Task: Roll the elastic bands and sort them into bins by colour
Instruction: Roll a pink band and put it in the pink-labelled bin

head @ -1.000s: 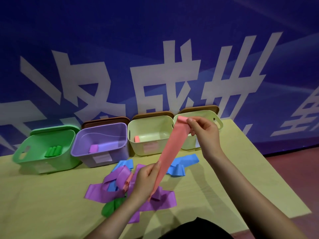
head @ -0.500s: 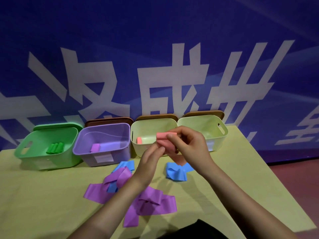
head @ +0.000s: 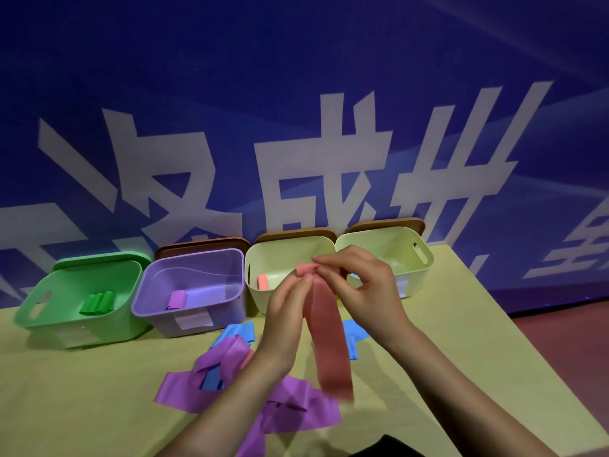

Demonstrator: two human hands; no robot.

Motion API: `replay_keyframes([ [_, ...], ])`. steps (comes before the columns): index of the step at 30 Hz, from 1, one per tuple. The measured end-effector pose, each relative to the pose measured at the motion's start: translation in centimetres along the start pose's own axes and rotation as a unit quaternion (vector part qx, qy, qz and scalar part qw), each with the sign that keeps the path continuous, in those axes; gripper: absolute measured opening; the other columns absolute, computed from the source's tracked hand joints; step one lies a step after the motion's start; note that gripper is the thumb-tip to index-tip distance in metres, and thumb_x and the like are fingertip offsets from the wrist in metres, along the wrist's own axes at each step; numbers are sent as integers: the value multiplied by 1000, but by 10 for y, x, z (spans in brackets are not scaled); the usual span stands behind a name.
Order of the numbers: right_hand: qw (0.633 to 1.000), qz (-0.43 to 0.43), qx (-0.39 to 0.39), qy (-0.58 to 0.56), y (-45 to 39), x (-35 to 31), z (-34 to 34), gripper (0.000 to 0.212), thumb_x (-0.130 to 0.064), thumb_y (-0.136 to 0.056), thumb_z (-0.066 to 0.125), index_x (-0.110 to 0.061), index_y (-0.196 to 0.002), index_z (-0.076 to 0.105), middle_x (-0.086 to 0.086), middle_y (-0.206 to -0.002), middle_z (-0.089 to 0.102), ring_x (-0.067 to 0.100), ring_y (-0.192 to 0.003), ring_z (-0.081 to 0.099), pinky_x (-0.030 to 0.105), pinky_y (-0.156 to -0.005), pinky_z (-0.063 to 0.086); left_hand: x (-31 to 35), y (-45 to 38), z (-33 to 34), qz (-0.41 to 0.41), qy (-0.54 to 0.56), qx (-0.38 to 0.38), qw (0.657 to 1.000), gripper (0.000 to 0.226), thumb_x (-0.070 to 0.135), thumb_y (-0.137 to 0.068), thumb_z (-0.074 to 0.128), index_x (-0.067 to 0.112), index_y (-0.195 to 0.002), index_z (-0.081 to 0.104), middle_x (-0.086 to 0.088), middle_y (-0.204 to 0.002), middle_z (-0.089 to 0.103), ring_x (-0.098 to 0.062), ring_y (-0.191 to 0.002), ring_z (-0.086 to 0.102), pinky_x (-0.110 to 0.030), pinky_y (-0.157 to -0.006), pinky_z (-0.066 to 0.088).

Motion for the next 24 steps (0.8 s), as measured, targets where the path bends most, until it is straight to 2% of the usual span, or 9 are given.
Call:
replay_keyframes([
  [2, 1000, -4, -8, 1, -2, 0, -1, 19, -4, -83, 69, -13, -98, 75, 1, -79, 64, 6, -73, 56, 14, -70, 44, 2, -4, 1, -4, 21, -3, 1000, 33, 32, -89, 46, 15, -101, 72, -18, -108, 69, -29, -104, 63, -52, -97, 45],
  [4, 1000, 0, -24, 4, -3, 0, -1, 20, -3, -82, 69, -13, -99, 75, 1, -81, 63, 6, -74, 56, 13, -70, 44, 2, -8, 1, -3, 16, -6, 1000, 36, 35, -93, 45, 11, -102, 71, -17, -108, 69, -30, -105, 65, -53, -96, 48],
  [7, 998, 9, -65, -3, -7, 2, -2, 20, -7, -83, 69, -14, -101, 75, -1, -83, 64, 8, -75, 58, 13, -72, 44, 0, -10, 2, -8, 13, -8, 1000, 32, 24, -101, 41, 10, -100, 70, -12, -101, 71, -22, -93, 67, -39, -77, 56],
  [9, 994, 28, -103, -24, -7, 7, -3, 19, -15, -86, 67, -16, -104, 74, -2, -86, 65, 10, -80, 60, 15, -74, 45, -2, -10, 2, -1, 4, -16, 1000, 26, 22, -99, 45, 17, -96, 71, -7, -99, 71, -17, -95, 64, -31, -81, 51],
  [12, 982, 123, -116, -89, -2, 18, -3, 24, -24, -90, 61, -22, -111, 70, 0, -89, 66, 11, -83, 62, 21, -75, 49, -1, -9, 1, 8, -30, -27, 999, 33, 17, -101, 40, 24, -94, 72, 1, -96, 71, -10, -92, 63, -28, -80, 44],
  [14, 969, 193, -98, -123, 2, 26, -1, 20, -18, -91, 63, -20, -110, 70, -1, -87, 70, 9, -78, 64, 24, -74, 51, -2, -7, 1, 9, -40, -36, 999, 33, 15, -102, 36, 17, -101, 68, -2, -100, 72, -15, -96, 66, -27, -81, 46],
  [16, 962, 219, -87, -135, 6, 31, 1, 16, -9, -90, 63, -15, -101, 73, -7, -80, 71, 5, -69, 64, 19, -68, 49, -1, -5, 1, 15, -40, -41, 998, 31, 12, -102, 35, 11, -103, 66, -3, -99, 73, -21, -101, 67, -29, -86, 50],
  [19, 963, 218, -76, -140, 7, 32, 2, 13, -5, -88, 65, -12, -93, 75, -7, -79, 72, 9, -67, 65, 18, -65, 49, 0, -4, 2, 7, -47, -42, 998, 32, 11, -102, 32, 11, -100, 65, 9, -91, 72, -17, -100, 66, -34, -89, 49],
  [24, 984, 154, -64, -67, 7, 24, 0, 9, -14, -86, 68, -12, -92, 75, -6, -81, 70, 11, -71, 66, 25, -67, 53, 2, -4, 3, 9, -73, -29, 997, 31, 15, -103, 33, 15, -94, 63, 19, -81, 67, 3, -83, 61, -24, -83, 47],
])
Point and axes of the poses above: each hand's wrist, its own y-axis away from the middle knuckle, its own z-axis out of the palm, x = y × z, the point moved 6 cm from there along -y, towards the middle knuckle
